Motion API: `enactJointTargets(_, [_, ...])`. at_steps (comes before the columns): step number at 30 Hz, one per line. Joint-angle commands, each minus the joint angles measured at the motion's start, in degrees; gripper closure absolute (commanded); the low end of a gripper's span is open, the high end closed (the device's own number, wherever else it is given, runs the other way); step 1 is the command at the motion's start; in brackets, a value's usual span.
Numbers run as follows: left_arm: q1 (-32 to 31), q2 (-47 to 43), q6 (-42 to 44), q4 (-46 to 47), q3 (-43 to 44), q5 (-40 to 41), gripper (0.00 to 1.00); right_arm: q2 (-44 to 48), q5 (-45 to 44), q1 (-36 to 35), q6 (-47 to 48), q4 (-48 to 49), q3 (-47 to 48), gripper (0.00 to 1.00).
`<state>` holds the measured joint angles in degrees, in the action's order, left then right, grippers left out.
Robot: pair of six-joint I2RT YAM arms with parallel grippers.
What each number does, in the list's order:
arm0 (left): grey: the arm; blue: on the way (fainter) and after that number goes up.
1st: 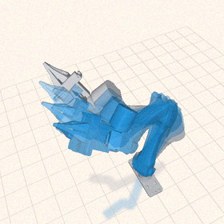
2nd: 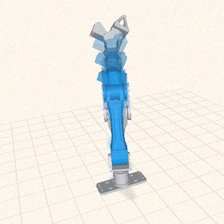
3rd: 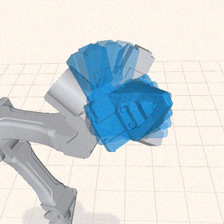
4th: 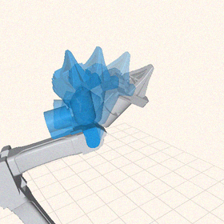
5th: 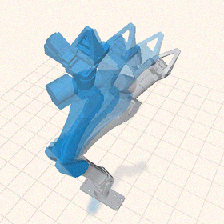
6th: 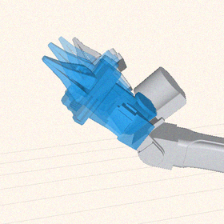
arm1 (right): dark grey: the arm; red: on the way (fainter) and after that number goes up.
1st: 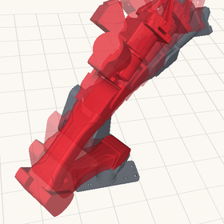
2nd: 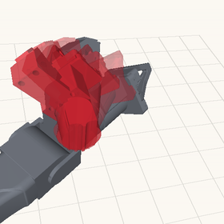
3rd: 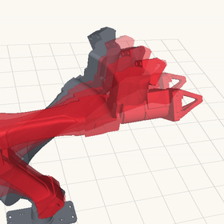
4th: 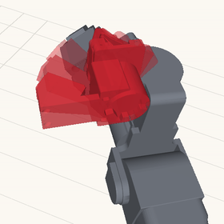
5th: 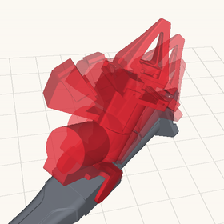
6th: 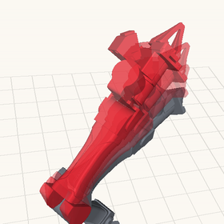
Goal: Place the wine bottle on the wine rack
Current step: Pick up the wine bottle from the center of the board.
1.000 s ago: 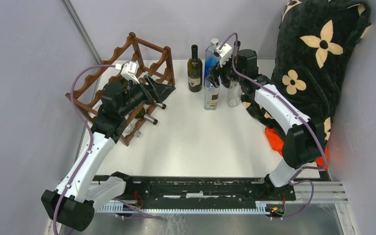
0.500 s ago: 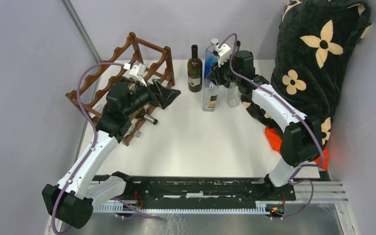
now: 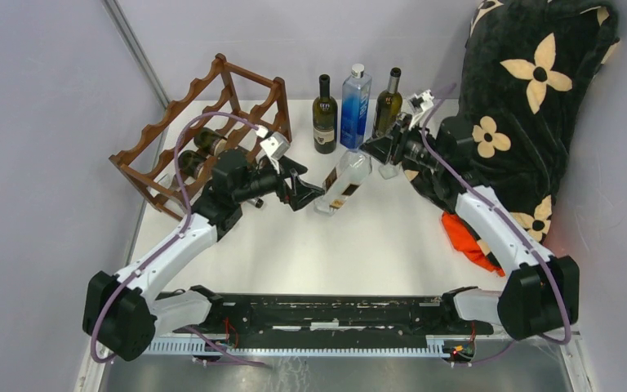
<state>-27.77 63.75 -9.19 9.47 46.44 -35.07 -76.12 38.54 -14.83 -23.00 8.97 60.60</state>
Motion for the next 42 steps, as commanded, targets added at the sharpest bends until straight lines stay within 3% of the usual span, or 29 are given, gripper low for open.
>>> enactJointTargets(1, [-2.0, 3.5, 2.9, 10.6, -0.5, -4.7, 0.00, 7.8, 8.1, 2.5, -15.2, 21.5, -9.1, 1.00])
enactJointTargets(12, [-8.8, 13.1, 2.1, 24.4, -3.5, -6.5, 0.00, 15.3, 10.4, 7.4, -22.9, 30.9, -21.0, 1.00])
enactJointTargets(21, [-10.9, 18.1, 7.8, 25.3, -3.2, -3.1, 0.00, 16.7, 10.9, 8.7, -27.7, 35.4, -24.3, 1.00])
enactJointTargets(26, [-12.0, 21.8, 7.9, 26.3, -1.5, -6.2, 0.00, 16.8, 10.9, 9.0, -28.6, 36.4, -25.2, 1.00])
enactJointTargets(30, [-13.1, 23.6, 7.1, 26.3, 0.0, -7.1, 0.07, 16.4, 11.2, 9.0, -28.8, 36.8, -25.9, 1.00])
enactJointTargets(34, [-13.5, 25.4, 6.0, 25.0, 2.0, -7.7, 0.19, 16.6, 11.1, 9.1, -28.8, 36.7, -27.4, 1.00])
enactJointTargets(36, [-13.5, 26.1, 5.9, 23.7, 3.2, -8.1, 0.31, 16.6, 11.2, 9.2, -28.7, 36.4, -27.7, 1.00])
enactJointTargets(37, [-13.5, 26.6, 6.4, 22.5, 3.9, -8.6, 0.40, 16.6, 11.3, 9.3, -28.5, 36.2, -27.8, 0.99])
enactJointTargets(38, [-13.5, 26.7, 7.3, 20.6, 4.9, -9.0, 0.60, 16.6, 11.6, 9.3, -27.9, 35.6, -27.7, 0.98])
enactJointTargets(39, [-13.5, 26.6, 8.5, 18.1, 5.8, -8.8, 0.94, 16.4, 12.1, 9.4, -27.0, 34.5, -27.5, 0.96])
enactJointTargets(42, [-13.5, 24.2, 14.3, 10.2, 6.6, -7.0, 0.98, 16.0, 14.9, 9.6, -19.3, 28.1, -26.1, 0.71])
